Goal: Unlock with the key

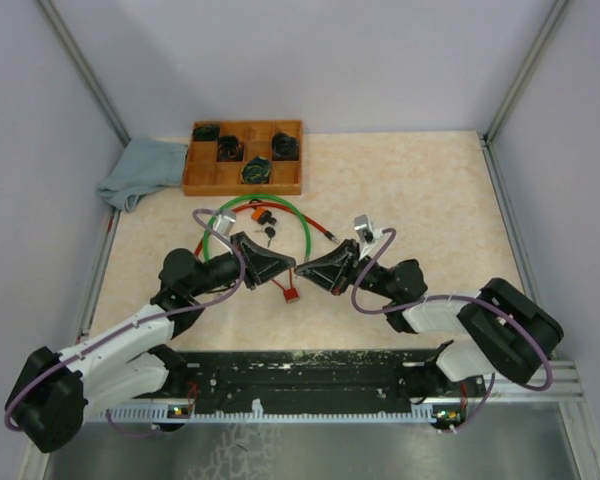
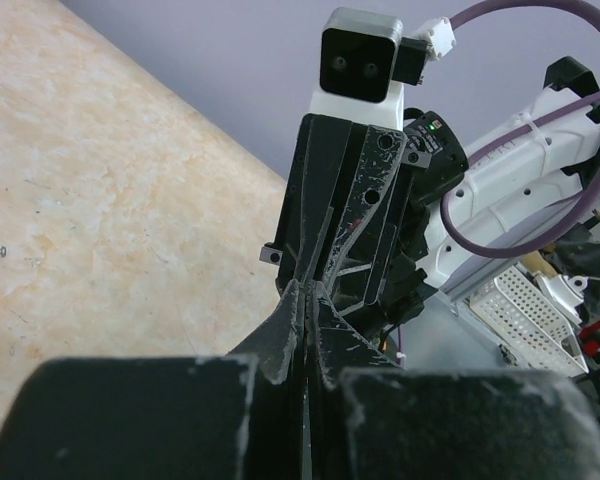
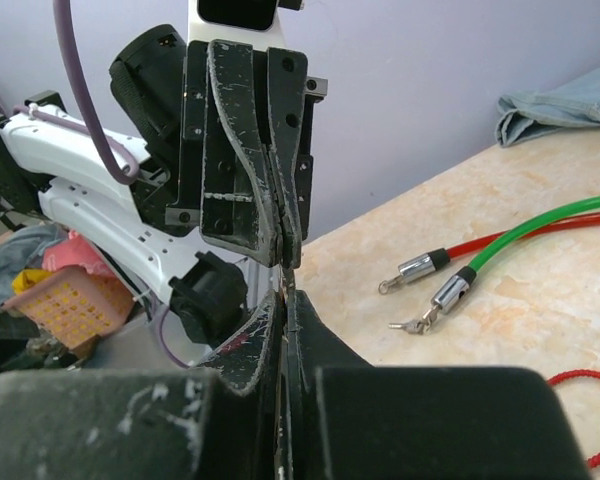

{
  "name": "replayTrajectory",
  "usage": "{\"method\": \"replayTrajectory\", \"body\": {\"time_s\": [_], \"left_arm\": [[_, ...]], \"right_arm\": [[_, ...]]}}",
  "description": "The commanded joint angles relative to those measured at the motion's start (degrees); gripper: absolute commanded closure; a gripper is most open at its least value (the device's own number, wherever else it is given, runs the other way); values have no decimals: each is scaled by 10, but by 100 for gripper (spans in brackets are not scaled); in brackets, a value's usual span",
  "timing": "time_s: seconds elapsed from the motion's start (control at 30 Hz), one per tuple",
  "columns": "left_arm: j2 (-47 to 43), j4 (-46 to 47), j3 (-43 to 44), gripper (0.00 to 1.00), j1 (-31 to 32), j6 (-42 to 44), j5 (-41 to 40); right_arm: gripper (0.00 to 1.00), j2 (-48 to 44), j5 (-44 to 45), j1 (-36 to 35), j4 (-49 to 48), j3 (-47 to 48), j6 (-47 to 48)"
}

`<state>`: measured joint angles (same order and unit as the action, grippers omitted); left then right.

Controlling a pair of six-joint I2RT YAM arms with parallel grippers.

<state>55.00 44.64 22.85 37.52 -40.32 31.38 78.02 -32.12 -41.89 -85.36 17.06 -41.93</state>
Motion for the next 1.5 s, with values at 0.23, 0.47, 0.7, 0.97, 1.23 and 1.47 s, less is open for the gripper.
{"method": "replayTrajectory", "body": {"time_s": [0.23,0.47,0.7,0.97,1.23,1.47], "left_arm": [[-25,-4,-15,79,4,0,-24],[-50,-230,38,36,3,23,-132],[24,-528,150,31,4,-9,-221],[170,-705,246,28,27,-20,-285],[330,-797,348,27,61,-33,-322],[437,-838,425,30,80,-48,-343]], "right_arm": [[100,7,0,10,-85,6,-48],[100,-59,24,30,80,-15,-4],[100,-142,96,39,263,-34,65],[100,-207,154,39,382,-47,135],[100,-238,184,39,418,-68,166],[100,-262,196,40,424,-84,171]]}}
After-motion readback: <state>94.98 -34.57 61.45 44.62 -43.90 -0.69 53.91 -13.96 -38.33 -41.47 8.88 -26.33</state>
